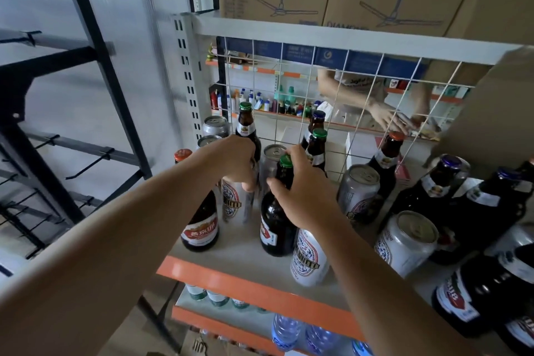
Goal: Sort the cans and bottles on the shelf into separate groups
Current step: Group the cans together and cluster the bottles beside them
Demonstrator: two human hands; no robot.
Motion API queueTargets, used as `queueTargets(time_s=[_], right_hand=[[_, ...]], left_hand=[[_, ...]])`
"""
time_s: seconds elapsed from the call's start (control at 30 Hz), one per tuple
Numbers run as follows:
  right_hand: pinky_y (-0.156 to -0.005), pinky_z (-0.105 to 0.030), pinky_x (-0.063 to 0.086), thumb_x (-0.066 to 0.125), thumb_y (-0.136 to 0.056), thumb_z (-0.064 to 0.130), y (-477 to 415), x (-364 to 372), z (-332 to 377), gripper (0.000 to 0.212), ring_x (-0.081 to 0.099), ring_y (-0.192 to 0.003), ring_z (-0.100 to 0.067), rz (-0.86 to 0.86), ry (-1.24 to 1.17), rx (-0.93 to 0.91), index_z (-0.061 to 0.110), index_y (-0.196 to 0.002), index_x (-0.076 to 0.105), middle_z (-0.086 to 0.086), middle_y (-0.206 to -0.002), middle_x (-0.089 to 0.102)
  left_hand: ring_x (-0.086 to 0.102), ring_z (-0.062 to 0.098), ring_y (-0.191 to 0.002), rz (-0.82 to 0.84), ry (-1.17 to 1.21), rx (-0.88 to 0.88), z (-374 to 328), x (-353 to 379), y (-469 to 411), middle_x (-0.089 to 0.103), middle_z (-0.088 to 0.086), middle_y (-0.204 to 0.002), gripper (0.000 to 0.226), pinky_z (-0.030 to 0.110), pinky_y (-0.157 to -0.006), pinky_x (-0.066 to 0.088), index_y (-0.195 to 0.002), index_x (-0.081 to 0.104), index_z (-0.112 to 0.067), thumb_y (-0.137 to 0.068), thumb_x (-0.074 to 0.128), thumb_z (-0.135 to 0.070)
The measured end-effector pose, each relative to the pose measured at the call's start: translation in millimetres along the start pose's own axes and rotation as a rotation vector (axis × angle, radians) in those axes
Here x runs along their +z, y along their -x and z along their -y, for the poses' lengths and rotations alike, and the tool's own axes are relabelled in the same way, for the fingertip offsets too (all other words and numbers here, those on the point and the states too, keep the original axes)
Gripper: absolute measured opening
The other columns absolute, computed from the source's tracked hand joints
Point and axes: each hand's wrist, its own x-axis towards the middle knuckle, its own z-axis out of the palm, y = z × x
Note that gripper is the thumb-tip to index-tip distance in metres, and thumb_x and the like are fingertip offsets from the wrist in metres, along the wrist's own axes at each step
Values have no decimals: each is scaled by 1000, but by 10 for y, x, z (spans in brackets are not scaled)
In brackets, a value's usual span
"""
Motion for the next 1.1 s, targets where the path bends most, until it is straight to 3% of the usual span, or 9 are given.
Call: queueTargets(time_s=[0.17, 0.37, 0.6, 0.77, 0.9, 1.0, 1.1], right_hand=[[-49, -32, 46, 60, -91, 33, -11, 24, -31, 33, 58, -54, -16, -19, -12, -22, 25, -115, 39, 0, -63, 57], [-51, -31, 47, 59, -91, 34, -15, 23, -48, 32, 58, -56, -14, -15, -26, -25, 23, -114, 39, 0, -66, 59], [-56, -33, 53, 60, -90, 35, -11, 14, -38, 33, 61, -64, -15, -25, -21, -8, 19, -111, 40, -2, -76, 62], [-58, -35, 54, 63, -89, 35, -15, 21, -43, 34, 62, -65, -17, -28, -21, 14, 18, -108, 41, -2, -77, 63], [-62, -34, 55, 65, -87, 37, -13, 24, -46, 39, 62, -70, -16, -31, -43, 36, 17, -113, 44, 2, -80, 63], [-61, -38, 56, 65, -87, 37, -13, 24, -42, 36, 63, -67, -15, -28, -52, 36, 16, -109, 45, 1, -77, 62], [-60, -42, 56, 64, -87, 36, -13, 27, -38, 35, 63, -64, -16, -36, -57, 22, 16, -107, 45, -1, -74, 62]], left_hand=[[62, 23, -85, 74, -42, -16, -21, 14, -59, 65, 2, -92, 54, 30, -70, 51, -108, 62, -9, -67, 80, -40], [57, 20, -86, 39, -40, 8, 20, 43, -91, 60, -2, -89, 61, 25, -60, 40, -116, 57, -11, -68, 81, -39], [57, 24, -101, 63, -49, -21, 161, 36, -112, 61, 2, -114, 78, 35, -86, 51, -126, 54, -12, -62, 83, -48], [63, 22, -94, 127, -117, -72, 166, 1, -106, 67, 3, -107, 67, 25, -64, 45, -116, 63, -8, -67, 78, -51], [60, 23, -102, 140, -162, -89, 154, -23, -44, 65, 1, -114, 75, 31, -79, 48, -121, 60, -11, -64, 78, -57], [59, 22, -99, 82, -254, -93, 153, 4, 16, 64, -2, -108, 75, 36, -82, 51, -117, 59, -18, -60, 77, -62], [59, 21, -94, -103, -426, -83, 83, 101, 108, 64, -2, -99, 58, 35, -79, 45, -112, 59, -20, -70, 72, -57]])
